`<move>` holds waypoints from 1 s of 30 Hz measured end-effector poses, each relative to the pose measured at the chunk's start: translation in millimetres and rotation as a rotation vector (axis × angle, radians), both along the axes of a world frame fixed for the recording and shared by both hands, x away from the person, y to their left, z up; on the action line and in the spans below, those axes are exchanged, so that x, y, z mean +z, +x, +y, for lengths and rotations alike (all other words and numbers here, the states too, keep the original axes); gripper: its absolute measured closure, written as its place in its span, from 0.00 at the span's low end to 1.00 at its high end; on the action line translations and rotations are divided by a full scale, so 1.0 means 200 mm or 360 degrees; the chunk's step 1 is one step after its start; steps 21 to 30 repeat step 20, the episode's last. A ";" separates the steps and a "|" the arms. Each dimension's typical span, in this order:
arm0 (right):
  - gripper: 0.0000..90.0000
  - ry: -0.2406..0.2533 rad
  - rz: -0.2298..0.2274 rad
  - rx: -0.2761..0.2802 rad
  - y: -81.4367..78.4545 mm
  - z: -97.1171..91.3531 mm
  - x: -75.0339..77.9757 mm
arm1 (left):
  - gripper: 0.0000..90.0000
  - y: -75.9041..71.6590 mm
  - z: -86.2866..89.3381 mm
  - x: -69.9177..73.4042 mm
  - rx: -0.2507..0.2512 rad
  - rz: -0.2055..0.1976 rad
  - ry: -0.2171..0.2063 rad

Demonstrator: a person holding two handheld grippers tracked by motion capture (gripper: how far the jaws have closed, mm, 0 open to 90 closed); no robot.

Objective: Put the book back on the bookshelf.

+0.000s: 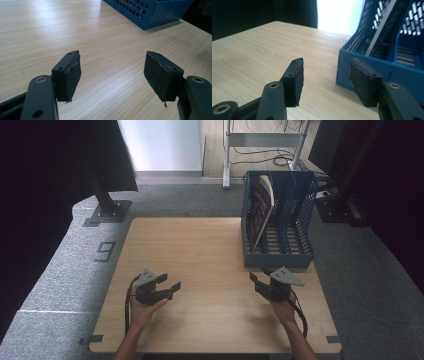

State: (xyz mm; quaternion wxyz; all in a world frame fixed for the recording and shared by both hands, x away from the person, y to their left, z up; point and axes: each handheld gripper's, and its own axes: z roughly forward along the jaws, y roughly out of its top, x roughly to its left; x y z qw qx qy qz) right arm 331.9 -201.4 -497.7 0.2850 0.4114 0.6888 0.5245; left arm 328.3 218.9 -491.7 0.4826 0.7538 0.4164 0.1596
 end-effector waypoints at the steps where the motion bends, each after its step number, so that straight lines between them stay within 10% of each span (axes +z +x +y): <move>1: 0.49 0.0002 0.0011 0.0006 -0.01 0.00 -0.01 | 0.33 0.00 0.00 0.00 0.0001 0.0001 0.0000; 30: 0.42 -0.0059 0.0128 0.0027 -0.02 0.01 -0.11 | 0.33 0.00 -0.03 -0.03 -0.0011 0.0014 0.0041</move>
